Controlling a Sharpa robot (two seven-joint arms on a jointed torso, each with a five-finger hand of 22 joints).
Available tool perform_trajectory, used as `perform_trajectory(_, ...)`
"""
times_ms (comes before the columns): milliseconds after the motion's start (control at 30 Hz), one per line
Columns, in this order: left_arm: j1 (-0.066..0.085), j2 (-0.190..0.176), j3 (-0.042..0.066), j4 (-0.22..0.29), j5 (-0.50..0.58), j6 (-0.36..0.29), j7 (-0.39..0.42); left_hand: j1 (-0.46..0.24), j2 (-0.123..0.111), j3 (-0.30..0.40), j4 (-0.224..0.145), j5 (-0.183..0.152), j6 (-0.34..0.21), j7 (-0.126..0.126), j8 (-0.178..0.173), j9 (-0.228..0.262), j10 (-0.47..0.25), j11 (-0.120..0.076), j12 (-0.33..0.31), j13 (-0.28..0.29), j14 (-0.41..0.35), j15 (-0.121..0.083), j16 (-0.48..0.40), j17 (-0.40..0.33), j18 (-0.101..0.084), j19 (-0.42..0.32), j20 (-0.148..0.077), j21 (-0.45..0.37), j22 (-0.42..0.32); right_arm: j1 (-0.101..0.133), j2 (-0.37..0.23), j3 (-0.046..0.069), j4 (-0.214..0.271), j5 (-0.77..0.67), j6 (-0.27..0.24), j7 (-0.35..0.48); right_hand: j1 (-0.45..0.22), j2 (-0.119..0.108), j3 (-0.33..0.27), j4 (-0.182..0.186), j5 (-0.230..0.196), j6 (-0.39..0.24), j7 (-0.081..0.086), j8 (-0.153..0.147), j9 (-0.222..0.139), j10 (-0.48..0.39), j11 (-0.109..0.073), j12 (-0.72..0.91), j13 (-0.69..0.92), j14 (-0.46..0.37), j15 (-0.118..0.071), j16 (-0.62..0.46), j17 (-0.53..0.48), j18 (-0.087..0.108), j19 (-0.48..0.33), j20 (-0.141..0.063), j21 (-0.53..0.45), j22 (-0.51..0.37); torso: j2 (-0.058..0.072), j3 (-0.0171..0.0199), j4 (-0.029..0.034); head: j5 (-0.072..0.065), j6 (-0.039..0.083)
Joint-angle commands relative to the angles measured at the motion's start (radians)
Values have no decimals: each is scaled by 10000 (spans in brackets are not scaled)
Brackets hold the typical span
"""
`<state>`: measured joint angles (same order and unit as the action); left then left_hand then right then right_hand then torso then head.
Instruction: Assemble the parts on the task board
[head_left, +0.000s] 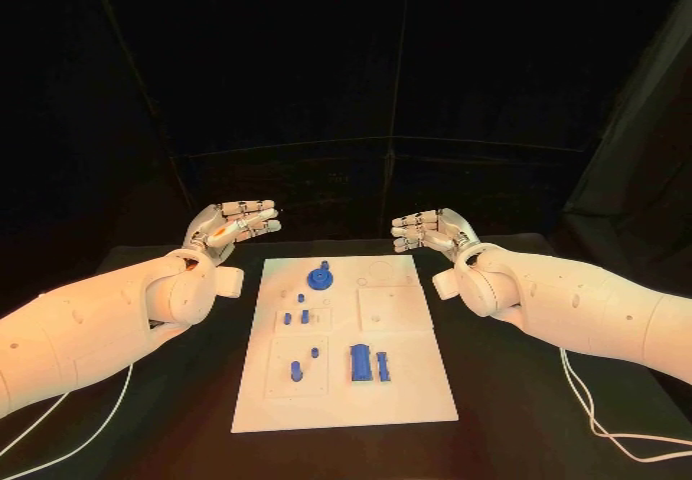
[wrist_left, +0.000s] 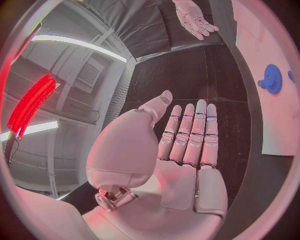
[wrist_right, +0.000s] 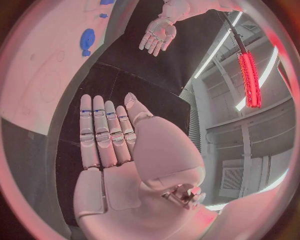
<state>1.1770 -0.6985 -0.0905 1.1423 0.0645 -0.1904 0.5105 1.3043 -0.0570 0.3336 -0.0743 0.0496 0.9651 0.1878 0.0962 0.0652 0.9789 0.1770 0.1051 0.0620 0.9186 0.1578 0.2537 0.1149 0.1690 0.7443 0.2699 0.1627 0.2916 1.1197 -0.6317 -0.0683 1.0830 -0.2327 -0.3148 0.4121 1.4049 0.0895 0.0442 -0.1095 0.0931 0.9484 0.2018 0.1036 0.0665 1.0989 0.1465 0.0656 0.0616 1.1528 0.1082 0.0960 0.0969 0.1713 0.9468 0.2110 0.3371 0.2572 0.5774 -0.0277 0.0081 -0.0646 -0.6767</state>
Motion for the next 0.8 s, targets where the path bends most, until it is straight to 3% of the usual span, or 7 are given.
perform_trajectory(33,-2,165,14,-276,410,-135,524,25,65,-78,-2,9,60,42,-73,6,2,26,-50,6,88,-3,-128,-55,161,13,56,-54,-69,18,181,7,-323,846,774,768,-125,14,0,-139,56,108,3,-123,0,0,31,-24,-11,212,-46,-102,-147,134,230,-37,-149,-158,-88,11,37,-13,96)
perform_trajectory(200,-60,392,16,-581,432,-110,553,65,121,-139,-5,9,92,85,-119,6,47,14,-129,7,203,-6,-330,-141,169,70,59,-107,-195,9,479,8,-795,879,900,898,-183,88,8,-318,87,237,-13,-244,6,80,2,-12,-11,517,-123,-177,-278,132,544,-110,-272,-316,-65,53,104,-17,211)
perform_trajectory(233,-37,331,10,-499,202,-68,196,-3882,570,-1050,743,-496,-2857,-526,-962,-652,-2937,-531,-1051,-620,-2666,-464,-971,-434,-507,-2209,-786,-537,-1003,-2,389,-1,-672,465,406,391,-4276,-895,-442,157,-931,-2740,-605,-1036,-665,-3297,-439,-656,-616,-3162,-1082,-960,-969,-514,-2519,-712,-1178,-969,-57,21,49,-11,163)
perform_trajectory(267,-39,329,11,-491,201,-78,196,-3899,570,-1080,743,-496,-2862,-525,-962,-652,-2941,-534,-1051,-620,-2657,-477,-977,-442,-507,-2211,-787,-537,-1016,-3,385,1,-662,468,397,392,-4319,-189,-442,136,-931,-2719,-627,-1036,-665,-3297,-439,-656,-616,-3122,-1082,-960,-969,-514,-2484,-722,-1185,-993,-59,23,48,-5,168)
perform_trajectory(300,-45,323,16,-466,196,-108,195,-4142,570,-1147,743,-496,-3052,-545,-962,-652,-3142,-561,-1051,-620,-2825,-505,-1037,-1149,-506,-2351,-832,-584,-1075,-7,375,4,-632,478,371,396,-4591,-895,-442,131,-931,-2861,-659,-1036,-665,-3446,-470,-656,-616,-3298,-1082,-960,-969,-514,-2625,-761,-1256,-1040,-65,29,45,10,181)
perform_trajectory(700,-527,-125,366,1400,-135,-2346,156,-7666,570,-2019,743,-496,-5660,-1071,-962,-652,-5763,-1041,-1051,-620,-5339,-1578,-1631,-1149,-786,-4362,-1569,-1627,-1802,-288,-381,281,1607,1230,-1633,674,-8306,-895,-442,1095,-931,-5458,-1186,-1036,-665,-6401,-1465,-656,-616,-6535,-1082,-960,-969,-793,-5312,-1285,-2087,-1642,-329,275,-79,640,761)
perform_trajectory(800,-731,-314,513,2188,-275,-3290,139,-8281,570,-2171,743,-496,-6116,-1163,-962,-652,-6218,-1770,-1051,-620,-5779,-1578,-1733,-1149,-881,-4714,-1698,-1627,-1931,-406,-699,397,2549,1547,-2476,791,-8940,-895,-442,1095,-931,-5906,-1281,-1036,-665,-6909,-1465,-656,-616,-7085,-1082,-960,-969,-904,-5773,-1375,-2230,-1746,-332,277,-81,646,767)
